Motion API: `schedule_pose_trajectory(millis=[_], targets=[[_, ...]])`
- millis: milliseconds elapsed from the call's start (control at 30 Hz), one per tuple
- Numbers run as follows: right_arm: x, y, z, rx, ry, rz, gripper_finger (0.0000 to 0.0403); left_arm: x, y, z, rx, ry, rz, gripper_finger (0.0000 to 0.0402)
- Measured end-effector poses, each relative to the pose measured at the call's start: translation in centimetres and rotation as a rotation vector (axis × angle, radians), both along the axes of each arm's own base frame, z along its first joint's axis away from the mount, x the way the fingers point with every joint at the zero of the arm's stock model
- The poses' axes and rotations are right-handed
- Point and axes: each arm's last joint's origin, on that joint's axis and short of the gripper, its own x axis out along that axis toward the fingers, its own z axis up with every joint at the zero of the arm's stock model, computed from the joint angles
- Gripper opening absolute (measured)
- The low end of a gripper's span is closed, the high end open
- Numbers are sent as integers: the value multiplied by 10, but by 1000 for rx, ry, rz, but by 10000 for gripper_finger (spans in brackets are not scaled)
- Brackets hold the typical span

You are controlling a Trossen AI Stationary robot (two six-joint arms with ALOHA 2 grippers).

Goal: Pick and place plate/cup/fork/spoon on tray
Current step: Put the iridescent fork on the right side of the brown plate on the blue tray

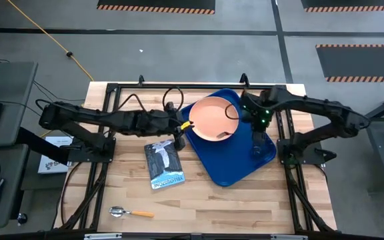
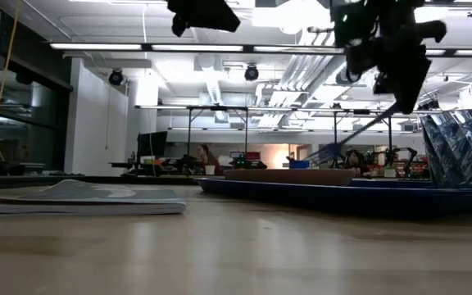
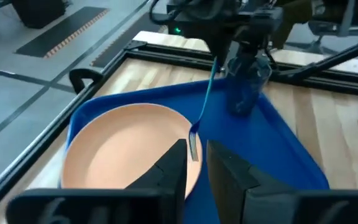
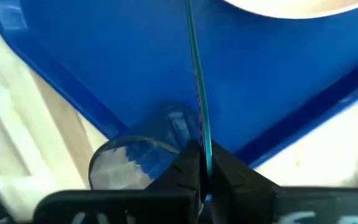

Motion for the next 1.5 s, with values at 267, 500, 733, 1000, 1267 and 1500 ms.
schedule_pose_trajectory(millis=[267, 500, 733, 1000, 1267, 1500], targets=[[17, -18, -27, 261, 3, 60, 0, 2, -15, -3, -16, -89, -70, 15], [19, -21, -13, 161, -112, 100, 0, -8, -18, 9, 4, -133, -66, 4], [6, -6, 19, 176, -216, 76, 0, -15, -15, 5, 42, -44, 0, 1], [9, 30, 20, 134, -129, 188, 0, -13, -9, 5, 126, -48, 77, 0], [28, 40, 2, 14, -22, 302, 0, -12, 6, 17, 196, -127, 118, 0], [38, 42, -10, 4, 20, 369, 0, -4, 15, 14, 219, -143, 120, 0]])
